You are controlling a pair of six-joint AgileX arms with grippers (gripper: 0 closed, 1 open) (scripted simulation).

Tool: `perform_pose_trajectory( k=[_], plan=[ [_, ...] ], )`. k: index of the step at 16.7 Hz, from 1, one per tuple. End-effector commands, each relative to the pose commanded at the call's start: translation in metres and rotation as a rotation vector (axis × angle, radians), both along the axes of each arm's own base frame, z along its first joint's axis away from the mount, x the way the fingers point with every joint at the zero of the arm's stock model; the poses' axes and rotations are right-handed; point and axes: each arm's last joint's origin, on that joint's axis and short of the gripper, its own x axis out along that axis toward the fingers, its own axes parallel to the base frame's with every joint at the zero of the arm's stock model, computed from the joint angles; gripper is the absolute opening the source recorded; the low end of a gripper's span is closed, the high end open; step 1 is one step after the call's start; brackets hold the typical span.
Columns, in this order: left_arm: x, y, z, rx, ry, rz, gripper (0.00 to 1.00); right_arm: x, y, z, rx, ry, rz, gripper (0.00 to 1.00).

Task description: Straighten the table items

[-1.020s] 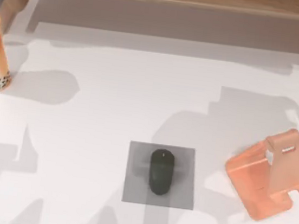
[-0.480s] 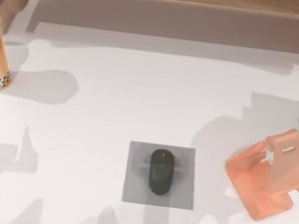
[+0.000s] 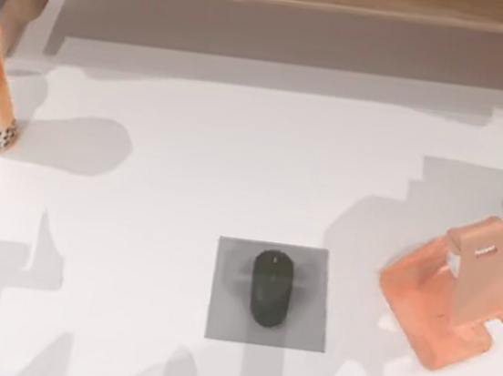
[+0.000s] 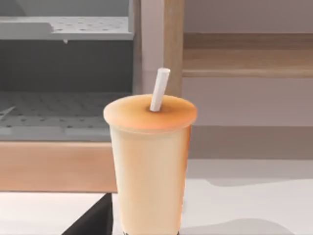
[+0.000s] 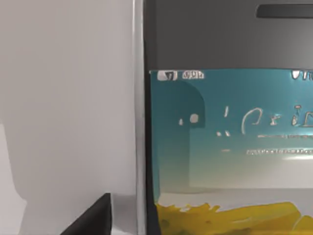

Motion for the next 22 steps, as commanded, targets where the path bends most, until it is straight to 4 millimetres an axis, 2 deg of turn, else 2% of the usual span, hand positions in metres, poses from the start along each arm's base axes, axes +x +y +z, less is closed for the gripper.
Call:
perform_pose_trajectory(
  k=[9, 17, 18, 22],
  plan=[
    [0.0, 0.0, 0.0, 0.0, 0.0, 0.0, 1.0, 0.0, 0.0, 0.0, 0.0, 0.0, 0.0, 0.02],
    [0.0, 0.0, 0.0, 0.0, 0.0, 0.0, 1.0, 0.0, 0.0, 0.0, 0.0, 0.0, 0.0, 0.0],
    [0.0, 0.0, 0.0, 0.0, 0.0, 0.0, 1.0, 0.0, 0.0, 0.01, -0.006, -0.02, 0.0, 0.0],
    [0.0, 0.0, 0.0, 0.0, 0.0, 0.0, 1.0, 0.001, 0.0, 0.027, -0.006, -0.02, 0.0, 0.0]
  ],
)
